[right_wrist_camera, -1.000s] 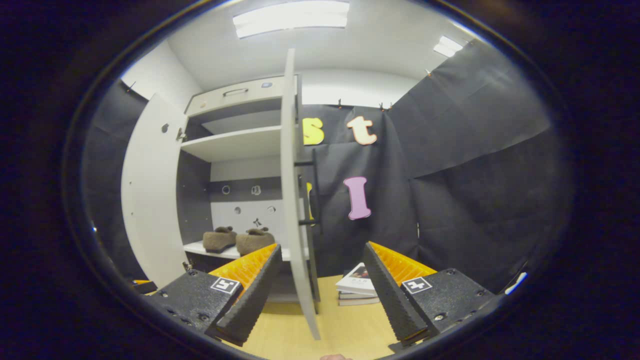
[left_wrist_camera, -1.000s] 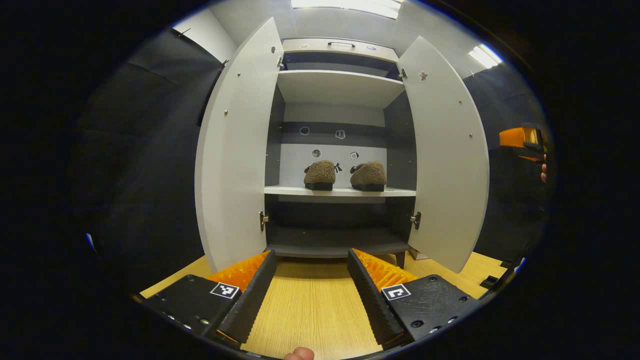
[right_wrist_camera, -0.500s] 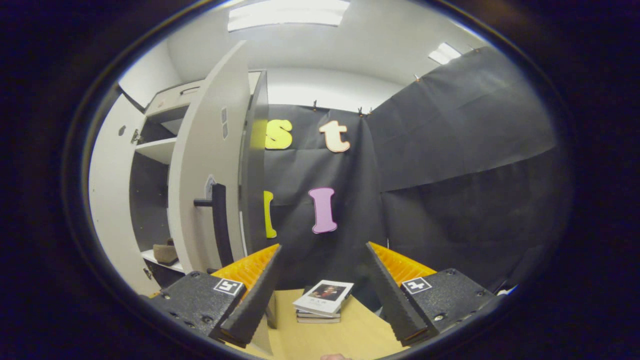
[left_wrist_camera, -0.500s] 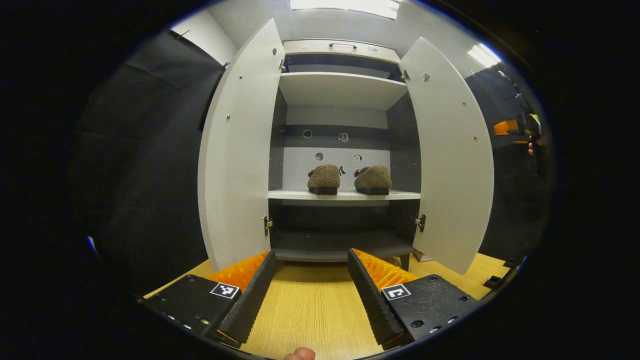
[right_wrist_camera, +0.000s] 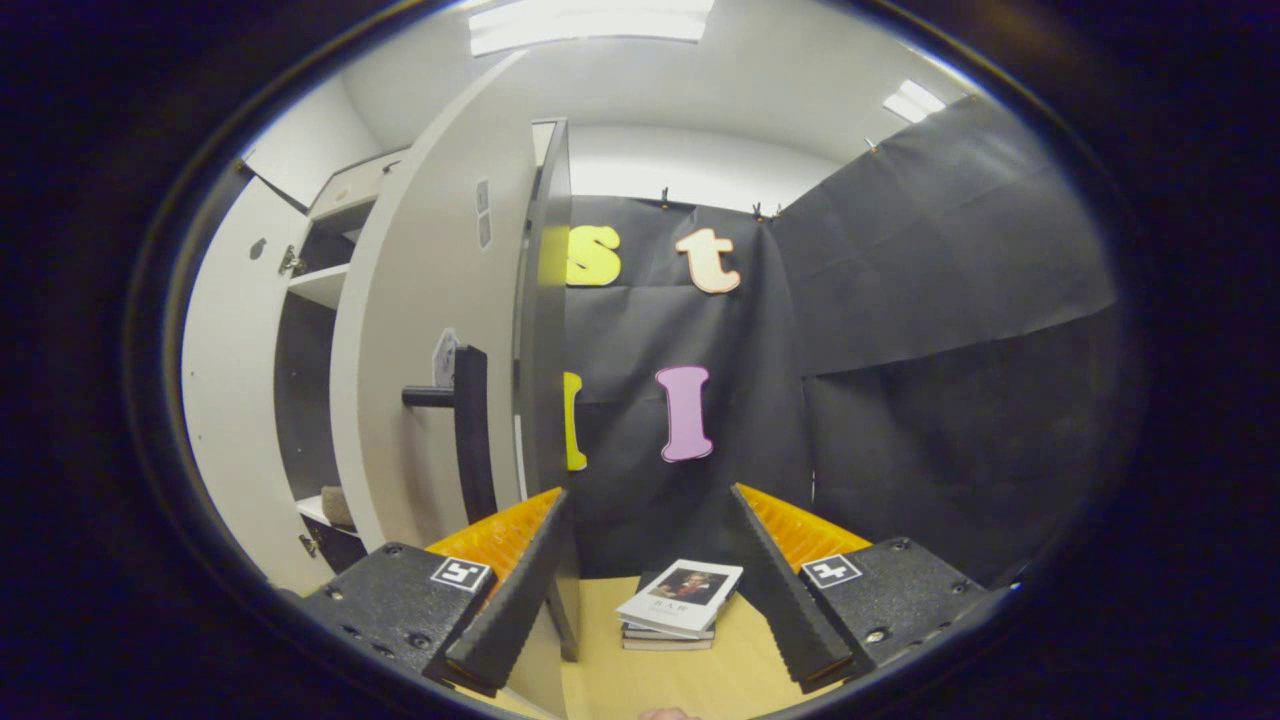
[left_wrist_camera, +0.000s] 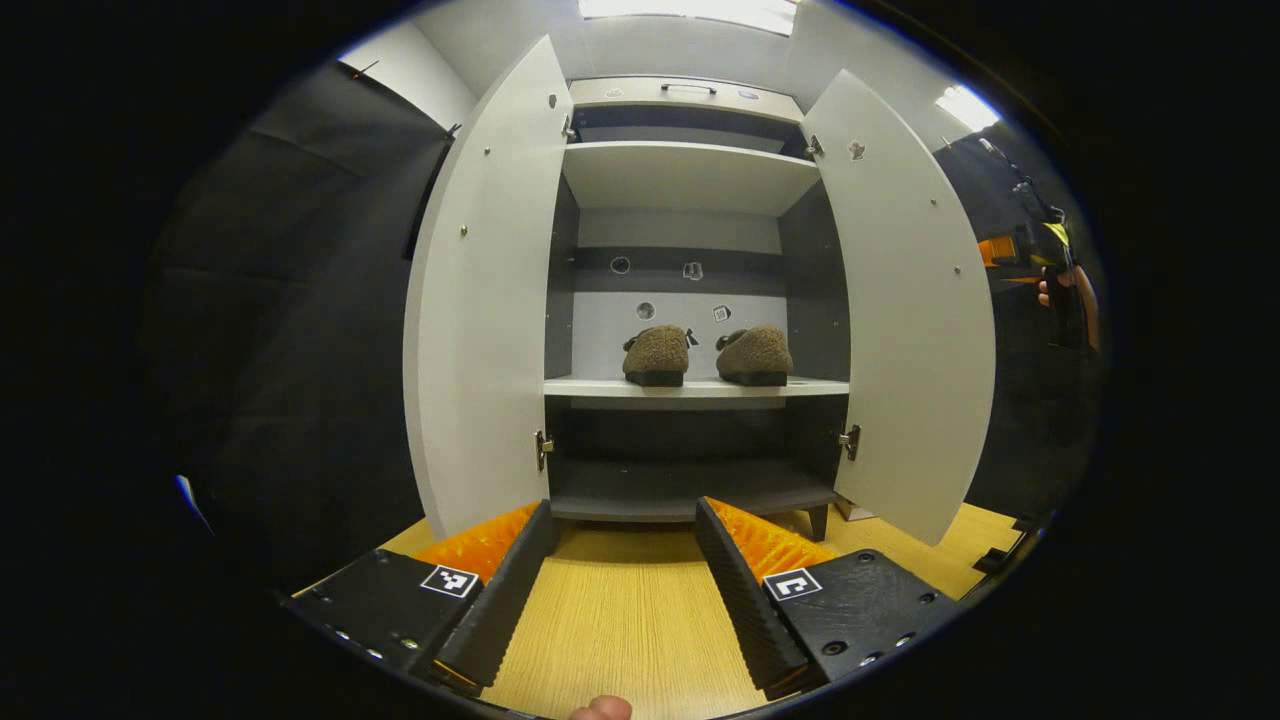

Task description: Grab one shoe with the right hand and put it into the shoe cabinet, grab the other shoe with the left hand and put it into the shoe cabinet; then close the right door with the right hand and the left door with the left hand.

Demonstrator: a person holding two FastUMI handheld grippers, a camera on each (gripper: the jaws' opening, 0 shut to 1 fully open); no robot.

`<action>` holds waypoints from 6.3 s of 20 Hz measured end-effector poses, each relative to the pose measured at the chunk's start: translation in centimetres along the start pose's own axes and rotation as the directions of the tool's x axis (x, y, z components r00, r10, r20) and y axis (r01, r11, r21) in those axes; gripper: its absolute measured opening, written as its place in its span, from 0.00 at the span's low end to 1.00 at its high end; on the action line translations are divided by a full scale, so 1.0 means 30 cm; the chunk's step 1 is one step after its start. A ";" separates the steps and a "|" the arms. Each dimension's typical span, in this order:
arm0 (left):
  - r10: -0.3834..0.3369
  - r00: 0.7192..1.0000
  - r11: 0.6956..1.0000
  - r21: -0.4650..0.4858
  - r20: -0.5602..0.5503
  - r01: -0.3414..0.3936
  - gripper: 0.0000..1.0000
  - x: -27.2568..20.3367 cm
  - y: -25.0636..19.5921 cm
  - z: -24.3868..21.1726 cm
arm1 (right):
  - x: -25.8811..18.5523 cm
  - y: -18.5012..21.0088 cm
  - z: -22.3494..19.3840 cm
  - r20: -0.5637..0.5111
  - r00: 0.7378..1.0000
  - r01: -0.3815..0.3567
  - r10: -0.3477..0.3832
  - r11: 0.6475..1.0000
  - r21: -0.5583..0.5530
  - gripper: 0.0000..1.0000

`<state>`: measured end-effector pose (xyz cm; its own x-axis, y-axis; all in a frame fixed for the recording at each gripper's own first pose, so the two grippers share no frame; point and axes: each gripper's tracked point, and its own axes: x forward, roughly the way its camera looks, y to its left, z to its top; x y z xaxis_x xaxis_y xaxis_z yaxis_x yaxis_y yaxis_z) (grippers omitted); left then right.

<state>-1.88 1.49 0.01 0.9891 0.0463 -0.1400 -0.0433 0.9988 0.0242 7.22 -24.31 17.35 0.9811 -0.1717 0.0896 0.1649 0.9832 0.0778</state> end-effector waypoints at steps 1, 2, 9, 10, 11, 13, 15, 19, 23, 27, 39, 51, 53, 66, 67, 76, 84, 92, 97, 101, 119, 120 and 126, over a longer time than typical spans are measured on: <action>-0.004 1.000 1.000 0.003 0.002 0.004 0.88 0.003 -0.001 0.002 | 0.007 0.015 0.002 0.009 1.000 -0.014 0.014 1.000 0.009 0.91; -0.010 1.000 1.000 0.006 0.005 0.010 0.88 0.005 -0.005 0.006 | 0.002 0.031 -0.002 0.005 1.000 -0.028 0.028 1.000 0.003 0.89; -0.025 0.999 1.000 0.000 0.020 0.025 0.88 0.010 -0.005 0.027 | -0.011 0.266 -0.010 -0.011 0.982 -0.186 0.186 0.982 -0.023 0.93; -0.023 1.000 1.000 0.000 0.020 0.023 0.88 0.004 -0.002 0.027 | -0.006 0.302 -0.017 -0.017 0.977 -0.214 0.214 0.977 -0.020 0.93; -0.018 1.000 1.000 0.003 0.020 0.018 0.88 -0.001 0.002 0.026 | -0.002 0.334 -0.017 -0.023 0.972 -0.235 0.234 0.972 -0.018 0.89; -0.002 1.000 1.000 0.007 0.019 0.002 0.88 -0.010 0.023 0.025 | 0.016 0.403 -0.023 -0.020 0.961 -0.276 0.276 0.961 -0.011 0.93; 0.014 1.000 1.000 0.007 0.015 -0.014 0.88 -0.018 0.045 0.020 | 0.031 0.493 -0.034 -0.017 0.949 -0.315 0.315 0.949 -0.001 0.89; 0.046 0.999 0.999 0.012 0.002 -0.046 0.88 -0.041 0.084 0.006 | 0.128 0.680 -0.061 -0.010 0.929 -0.371 0.371 0.929 -0.004 0.90; 0.064 0.998 0.998 0.011 -0.012 -0.063 0.88 -0.061 0.097 -0.006 | 0.179 0.748 -0.074 0.002 0.928 -0.372 0.372 0.928 0.002 0.94; 0.053 0.999 0.999 0.009 -0.011 -0.053 0.88 -0.055 0.090 -0.001 | 0.152 0.705 -0.061 0.024 0.935 -0.354 0.354 0.935 -0.001 0.95; -0.009 1.000 1.000 -0.001 0.003 0.009 0.88 -0.038 0.003 0.014 | -0.180 0.480 -0.304 0.052 0.988 -0.140 0.145 0.986 -0.093 0.96; -0.093 0.994 0.994 -0.053 0.065 0.097 0.88 -0.031 -0.057 0.161 | -0.445 0.504 -0.804 -0.163 0.984 -0.095 0.077 0.990 -0.104 0.96; -0.068 0.987 0.994 -0.071 0.146 0.079 0.88 -0.038 -0.006 0.291 | -0.444 0.522 -0.810 -0.169 0.981 -0.111 0.094 0.989 -0.096 0.97; 0.278 0.909 0.955 -0.192 0.310 -0.227 0.91 -0.048 0.725 0.718 | -0.413 0.595 -0.841 -0.206 0.964 -0.189 0.170 0.979 -0.076 0.96; 0.295 0.908 0.949 -0.197 0.298 -0.244 0.91 -0.018 0.764 0.709 | -0.412 0.597 -0.838 -0.208 0.963 -0.189 0.170 0.979 -0.074 0.96; 0.253 0.951 0.947 -0.249 0.179 -0.205 0.92 0.210 0.826 0.609 | -0.389 0.535 -0.839 -0.238 0.965 -0.131 0.113 0.990 -0.059 0.97; 0.217 0.959 0.958 -0.230 0.185 -0.172 0.92 0.219 0.753 0.620 | -0.357 0.534 -0.860 -0.258 0.961 -0.107 0.100 0.994 -0.012 0.97; 0.102 0.975 0.973 -0.225 0.195 -0.057 0.91 0.233 0.549 0.626 | -0.359 0.511 -0.867 -0.268 0.959 -0.099 0.090 0.995 -0.021 0.94; -0.003 0.981 0.973 -0.225 0.194 0.047 0.92 0.282 0.390 0.623 | -0.372 0.456 -0.865 -0.270 0.961 -0.068 0.060 0.998 -0.018 0.96; -0.078 0.977 0.974 -0.192 0.199 0.117 0.92 0.370 0.258 0.638 | -0.363 0.445 -0.848 -0.258 0.965 -0.055 0.050 0.998 -0.014 0.96; -0.151 0.977 0.984 -0.068 0.153 0.163 0.92 0.157 -0.005 0.425 | -0.409 0.523 -0.858 -0.271 0.955 -0.131 0.124 0.991 -0.005 0.97; -0.148 0.979 0.986 -0.055 0.139 0.157 0.92 0.142 -0.014 0.396 | -0.414 0.531 -0.861 -0.274 0.953 -0.139 0.133 0.990 -0.004 0.97; -0.141 0.984 0.988 0.080 0.108 0.133 0.92 0.071 -0.066 0.246 | -0.440 0.560 -0.876 -0.292 0.943 -0.165 0.161 0.986 0.012 0.97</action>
<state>1.36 -0.51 6.96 0.9947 -0.0973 -0.0340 0.0999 0.9914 0.0844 -0.31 -3.90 -8.63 0.9812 0.0148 -0.1925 -0.0006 0.9973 0.0736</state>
